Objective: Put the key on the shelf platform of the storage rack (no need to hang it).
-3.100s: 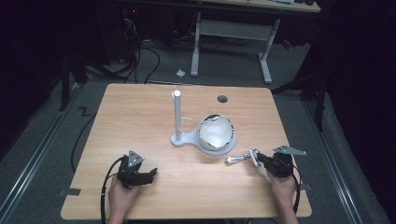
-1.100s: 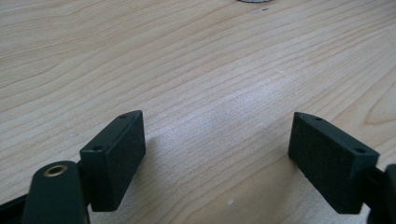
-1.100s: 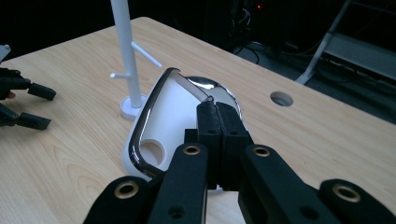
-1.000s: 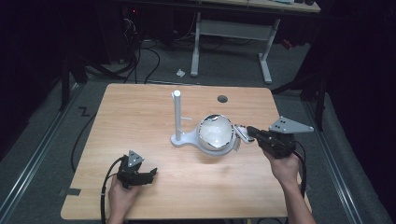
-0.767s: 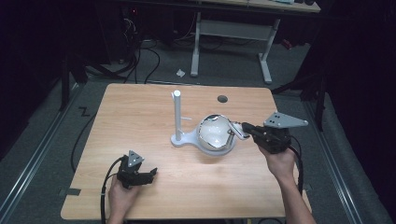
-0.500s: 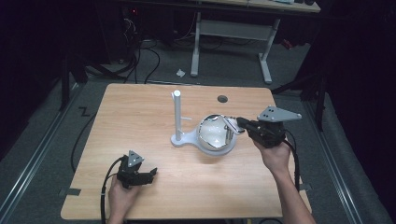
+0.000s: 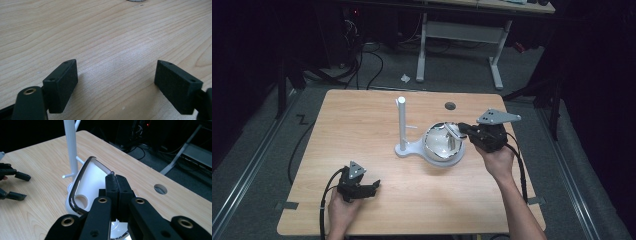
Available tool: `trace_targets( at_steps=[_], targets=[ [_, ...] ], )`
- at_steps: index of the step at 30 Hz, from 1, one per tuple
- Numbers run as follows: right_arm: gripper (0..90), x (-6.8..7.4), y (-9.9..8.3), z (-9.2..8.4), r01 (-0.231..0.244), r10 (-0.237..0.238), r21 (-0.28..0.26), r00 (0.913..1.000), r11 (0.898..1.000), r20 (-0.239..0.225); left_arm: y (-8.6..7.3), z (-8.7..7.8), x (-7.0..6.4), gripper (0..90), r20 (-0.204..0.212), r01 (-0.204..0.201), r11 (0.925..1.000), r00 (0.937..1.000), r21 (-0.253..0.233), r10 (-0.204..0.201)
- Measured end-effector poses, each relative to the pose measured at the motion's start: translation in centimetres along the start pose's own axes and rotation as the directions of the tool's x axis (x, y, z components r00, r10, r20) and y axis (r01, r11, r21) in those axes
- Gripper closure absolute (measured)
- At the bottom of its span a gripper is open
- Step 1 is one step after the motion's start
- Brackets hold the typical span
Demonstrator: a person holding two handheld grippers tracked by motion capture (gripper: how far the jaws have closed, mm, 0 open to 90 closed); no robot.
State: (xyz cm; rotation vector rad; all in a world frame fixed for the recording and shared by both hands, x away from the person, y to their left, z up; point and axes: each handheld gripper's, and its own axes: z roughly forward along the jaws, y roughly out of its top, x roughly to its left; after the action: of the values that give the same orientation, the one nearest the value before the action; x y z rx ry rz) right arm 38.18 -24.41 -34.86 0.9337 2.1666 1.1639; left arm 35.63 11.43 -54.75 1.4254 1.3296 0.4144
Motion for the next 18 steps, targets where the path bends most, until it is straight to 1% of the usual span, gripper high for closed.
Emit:
trace_targets(
  at_steps=[6,15,18],
  targets=[
    [90.0,-0.3,-0.5,0.9,-0.012,0.012,0.024,0.9999,1.000,0.002,0.0,0.0,0.0,19.3,0.000,-0.001,1.0000,1.0000,0.000,0.001],
    [90.0,-0.3,-0.9,2.1,0.009,-0.011,0.067,0.9997,0.998,0.024,0.0,0.0,0.0,19.3,0.000,0.000,1.0000,1.0000,0.000,0.000],
    [90.0,-0.3,-1.1,2.5,0.005,-0.007,0.076,0.9997,0.997,0.024,0.0,0.0,0.0,19.3,0.000,0.000,1.0000,1.0000,0.000,0.000]
  ],
)
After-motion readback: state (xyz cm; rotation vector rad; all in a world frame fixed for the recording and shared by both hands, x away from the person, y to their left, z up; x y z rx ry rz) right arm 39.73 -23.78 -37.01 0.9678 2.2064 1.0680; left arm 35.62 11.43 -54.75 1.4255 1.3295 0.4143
